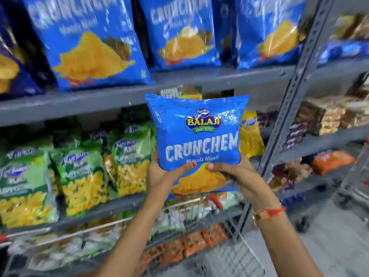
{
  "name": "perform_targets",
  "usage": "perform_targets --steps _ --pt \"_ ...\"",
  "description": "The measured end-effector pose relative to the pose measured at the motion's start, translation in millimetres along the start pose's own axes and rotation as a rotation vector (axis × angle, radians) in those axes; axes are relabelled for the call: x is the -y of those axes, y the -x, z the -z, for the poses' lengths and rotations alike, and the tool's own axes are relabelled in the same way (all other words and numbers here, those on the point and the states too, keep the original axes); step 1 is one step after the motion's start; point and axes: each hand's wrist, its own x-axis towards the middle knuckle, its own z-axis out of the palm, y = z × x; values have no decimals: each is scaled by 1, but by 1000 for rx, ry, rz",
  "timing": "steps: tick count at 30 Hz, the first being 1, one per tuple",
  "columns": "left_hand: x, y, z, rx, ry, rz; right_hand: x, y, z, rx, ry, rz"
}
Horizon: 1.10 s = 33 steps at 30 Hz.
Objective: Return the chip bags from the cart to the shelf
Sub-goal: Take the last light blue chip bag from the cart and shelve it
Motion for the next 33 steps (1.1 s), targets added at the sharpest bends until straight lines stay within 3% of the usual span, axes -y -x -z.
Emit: perform_targets --steps 7,15,23,33 --pt "-88 -34 -11 -54 15 -235 91 -13 -3 -18 21 308" --pt "-168 -86 -34 -147 -62 -345 173 -41 -5 -82 -54 554" --pt "-200 -131 -64 -329 -147 -382 218 -99 -8 -132 -19 639" --pt "-179 -158 -80 -441 -193 -357 197 -148 -10 -195 178 605"
